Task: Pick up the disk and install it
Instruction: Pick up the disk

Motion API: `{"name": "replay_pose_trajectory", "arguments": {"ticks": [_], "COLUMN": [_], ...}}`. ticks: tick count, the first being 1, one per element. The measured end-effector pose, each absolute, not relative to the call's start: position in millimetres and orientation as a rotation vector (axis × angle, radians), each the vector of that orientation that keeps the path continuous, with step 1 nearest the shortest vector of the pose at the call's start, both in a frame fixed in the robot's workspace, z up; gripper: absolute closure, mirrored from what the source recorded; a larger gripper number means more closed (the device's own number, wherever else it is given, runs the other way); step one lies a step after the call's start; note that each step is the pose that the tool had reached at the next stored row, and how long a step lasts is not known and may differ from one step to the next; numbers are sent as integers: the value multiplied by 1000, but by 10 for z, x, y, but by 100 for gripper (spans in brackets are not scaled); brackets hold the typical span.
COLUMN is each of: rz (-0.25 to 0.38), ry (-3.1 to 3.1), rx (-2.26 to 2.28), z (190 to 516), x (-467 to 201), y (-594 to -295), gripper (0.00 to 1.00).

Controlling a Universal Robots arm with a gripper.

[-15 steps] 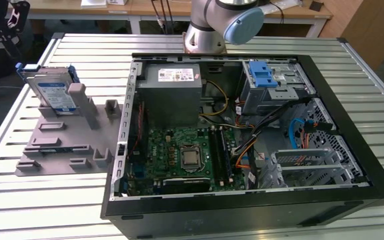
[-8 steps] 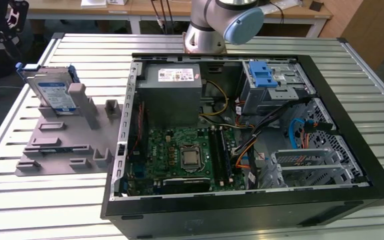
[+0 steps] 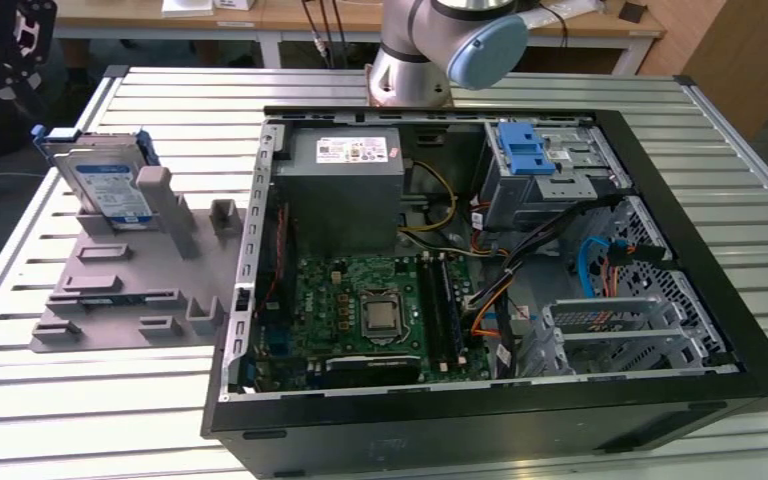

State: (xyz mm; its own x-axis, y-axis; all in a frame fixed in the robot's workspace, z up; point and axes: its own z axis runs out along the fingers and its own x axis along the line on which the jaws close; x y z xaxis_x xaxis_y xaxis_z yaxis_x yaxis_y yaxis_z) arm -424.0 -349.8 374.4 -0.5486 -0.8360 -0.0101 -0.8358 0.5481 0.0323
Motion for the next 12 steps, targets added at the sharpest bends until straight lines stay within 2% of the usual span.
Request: {"name": "replay_pose_trajectory", "arguments": {"ticks": [12], "rz": [-52], "ry": [-2594], "rx": [1767], "z": [3720], "x": [-4239], "y": [-3499], "gripper": [89]}}
